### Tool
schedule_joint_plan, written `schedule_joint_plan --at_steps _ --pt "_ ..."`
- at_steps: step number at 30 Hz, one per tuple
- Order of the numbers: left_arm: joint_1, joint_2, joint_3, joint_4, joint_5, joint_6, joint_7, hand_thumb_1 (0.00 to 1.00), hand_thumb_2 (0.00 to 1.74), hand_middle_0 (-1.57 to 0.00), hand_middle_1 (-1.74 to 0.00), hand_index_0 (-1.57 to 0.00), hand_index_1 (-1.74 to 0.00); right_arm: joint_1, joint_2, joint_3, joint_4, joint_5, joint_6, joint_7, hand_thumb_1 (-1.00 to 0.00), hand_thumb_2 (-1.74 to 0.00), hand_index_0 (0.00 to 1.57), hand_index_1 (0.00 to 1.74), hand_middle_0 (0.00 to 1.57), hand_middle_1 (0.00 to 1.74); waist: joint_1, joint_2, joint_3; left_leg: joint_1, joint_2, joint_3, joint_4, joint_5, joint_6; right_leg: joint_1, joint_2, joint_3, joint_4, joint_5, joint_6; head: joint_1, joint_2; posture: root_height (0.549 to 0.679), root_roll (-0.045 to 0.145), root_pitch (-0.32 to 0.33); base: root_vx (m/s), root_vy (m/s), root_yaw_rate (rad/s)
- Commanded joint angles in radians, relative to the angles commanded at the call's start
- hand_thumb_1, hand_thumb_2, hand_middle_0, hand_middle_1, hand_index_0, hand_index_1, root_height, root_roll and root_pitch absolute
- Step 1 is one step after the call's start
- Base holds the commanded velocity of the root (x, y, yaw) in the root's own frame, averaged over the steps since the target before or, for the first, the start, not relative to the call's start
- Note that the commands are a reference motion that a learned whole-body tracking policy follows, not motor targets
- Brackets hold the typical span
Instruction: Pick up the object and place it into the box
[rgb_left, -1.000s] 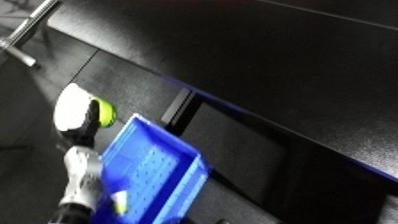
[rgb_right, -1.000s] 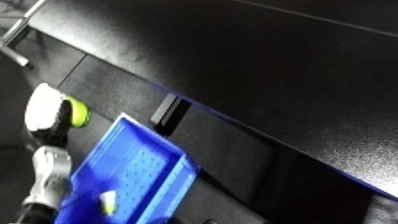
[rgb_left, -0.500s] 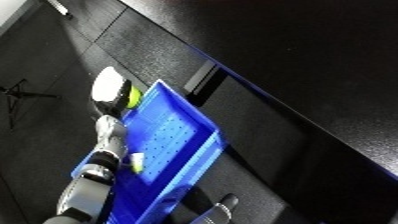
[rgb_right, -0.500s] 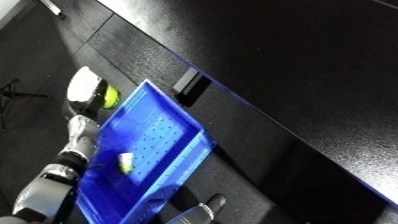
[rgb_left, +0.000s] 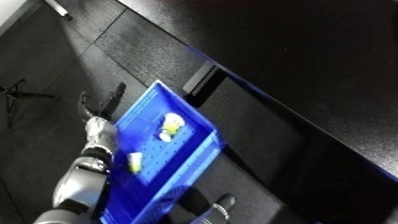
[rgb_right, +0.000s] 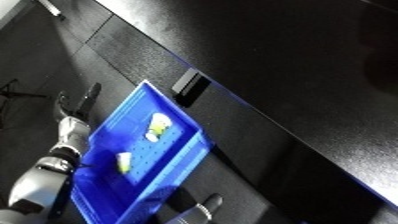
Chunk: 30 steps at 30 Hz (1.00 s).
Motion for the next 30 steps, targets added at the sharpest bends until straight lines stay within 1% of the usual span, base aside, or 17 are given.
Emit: schedule_joint_plan --at_steps 3,7,12,17,19,22,24,25,26,27,28,30 --pt "0.001 -0.002 -0.004 0.006 0.001 0.015 -0.029 0.00 0.00 0.00 0.00 0.00 0.00 0.001 0.000 0.000 -0.003 0.005 -0.001 0.000 0.00 0.00 0.00 0.00 0.00 0.00 0.000 0.000 0.000 -0.002 -0.002 0.000 0.003 -0.003 0.0009 -0.001 0.0000 0.000 0.000 0.001 0.0003 0.019 0.002 0.636 0.047 -0.078 -0.009 -0.022 -0.007" --pt "0.004 -0.021 -0.029 0.007 0.015 0.052 -0.133 0.00 0.00 0.00 0.00 0.00 0.00 0.004 0.002 0.001 -0.008 0.022 -0.004 -0.002 0.00 0.00 0.00 0.00 0.00 0.00 0.000 0.003 -0.001 0.000 -0.006 0.003 0.008 -0.011 0.0029 -0.001 -0.0010 0.001 -0.001 0.002 0.0022 0.079 0.001 0.636 0.045 -0.079 -0.004 -0.041 -0.012" --pt "0.012 -0.072 -0.092 -0.004 0.130 0.089 -0.242 0.00 0.00 0.00 0.00 0.00 0.00 0.001 0.007 0.008 -0.018 0.044 0.004 -0.013 0.00 0.00 0.00 0.00 0.00 0.00 -0.003 0.012 -0.001 0.003 -0.011 0.008 0.023 -0.026 0.0072 -0.004 -0.0021 0.009 -0.002 0.008 0.0062 0.167 -0.001 0.636 0.042 -0.083 -0.003 -0.038 -0.064" --pt "0.042 -0.130 -0.166 -0.009 0.275 0.156 -0.368 0.00 0.00 0.00 0.00 0.00 0.00 -0.003 0.005 0.009 -0.040 0.052 0.019 -0.035 0.00 0.00 0.00 0.00 0.00 0.00 -0.013 0.033 0.001 0.008 -0.013 0.018 0.042 -0.040 0.0108 -0.006 -0.0040 0.020 -0.005 0.019 0.0118 0.278 0.011 0.636 0.041 -0.090 -0.006 -0.010 -0.114" --pt "0.058 -0.148 -0.196 -0.005 0.327 0.178 -0.409 0.00 0.00 0.00 0.00 0.00 0.00 -0.004 0.001 0.006 -0.051 0.047 0.026 -0.046 0.00 0.00 0.00 0.00 0.00 0.00 -0.022 0.044 0.001 0.011 -0.010 0.027 0.051 -0.046 0.0118 -0.008 -0.0045 0.027 -0.006 0.024 0.0140 0.329 0.035 0.636 0.041 -0.093 -0.006 0.018 -0.182" --pt "0.079 -0.170 -0.229 -0.002 0.372 0.207 -0.447 0.00 0.00 0.00 0.00 0.00 0.00 -0.005 -0.004 0.002 -0.060 0.030 0.030 -0.056 0.00 0.00 0.00 0.00 0.00 0.00 -0.035 0.058 0.002 0.014 -0.005 0.042 0.066 -0.057 0.0159 -0.016 -0.0049 0.040 -0.005 0.031 0.0174 0.429 0.083 0.636 0.039 -0.094 -0.019 0.034 -0.229" --pt "0.093 -0.184 -0.250 -0.008 0.395 0.218 -0.472 0.00 0.00 0.00 0.00 0.00 0.00 -0.006 -0.008 -0.001 -0.062 0.019 0.028 -0.058 0.00 0.00 0.00 0.00 0.00 0.00 -0.043 0.066 0.002 0.013 -0.001 0.053 0.075 -0.064 0.0182 -0.024 -0.0035 0.050 -0.003 0.035 0.0190 0.500 0.108 0.636 0.037 -0.092 -0.038 0.036 -0.254" --pt "0.108 -0.201 -0.271 -0.020 0.414 0.219 -0.490 0.00 0.00 0.00 0.00 0.00 0.00 -0.006 -0.012 -0.005 -0.064 0.011 0.023 -0.056 0.00 0.00 0.00 0.00 0.00 0.00 -0.050 0.072 0.002 0.011 0.003 0.062 0.077 -0.066 0.0180 -0.033 -0.0006 0.058 -0.002 0.038 0.0203 0.560 0.132 0.635 0.035 -0.088 -0.044 0.026 -0.200" --pt "0.108 -0.201 -0.271 -0.020 0.414 0.219 -0.490 0.00 0.00 0.00 0.00 0.00 0.00 -0.006 -0.012 -0.005 -0.064 0.011 0.023 -0.056 0.00 0.00 0.00 0.00 0.00 0.00 -0.050 0.072 0.002 0.011 0.003 0.062 0.077 -0.066 0.0180 -0.033 -0.0006 0.058 -0.002 0.038 0.0203 0.560 0.132 0.635 0.035 -0.088 -0.044 0.026 -0.200" --pt "0.123 -0.218 -0.297 -0.041 0.453 0.192 -0.495 0.00 0.00 0.00 0.00 0.00 0.00 -0.006 -0.015 -0.011 -0.069 0.005 0.020 -0.054 0.00 0.00 0.00 0.00 0.00 0.00 -0.055 0.078 0.002 0.011 0.007 0.068 0.072 -0.064 0.0155 -0.041 0.0024 0.066 0.000 0.041 0.0213 0.645 0.167 0.635 0.033 -0.083 -0.041 0.013 -0.132" --pt "0.123 -0.218 -0.297 -0.041 0.453 0.192 -0.495 0.00 0.00 0.00 0.00 0.00 0.00 -0.006 -0.015 -0.011 -0.069 0.005 0.020 -0.054 0.00 0.00 0.00 0.00 0.00 0.00 -0.055 0.078 0.002 0.011 0.007 0.068 0.072 -0.064 0.0155 -0.041 0.0024 0.066 0.000 0.041 0.0213 0.645 0.167 0.635 0.033 -0.083 -0.041 0.013 -0.132" --pt "0.136 -0.232 -0.327 -0.069 0.498 0.159 -0.491 0.00 0.00 0.00 0.00 0.00 0.00 -0.007 -0.017 -0.016 -0.075 0.005 0.020 -0.055 0.00 0.00 0.00 0.00 0.00 0.00 -0.057 0.083 0.002 0.011 0.011 0.073 0.064 -0.059 0.0127 -0.049 0.0043 0.071 0.002 0.043 0.0225 0.717 0.196 0.635 0.031 -0.078 -0.041 0.003 -0.097"
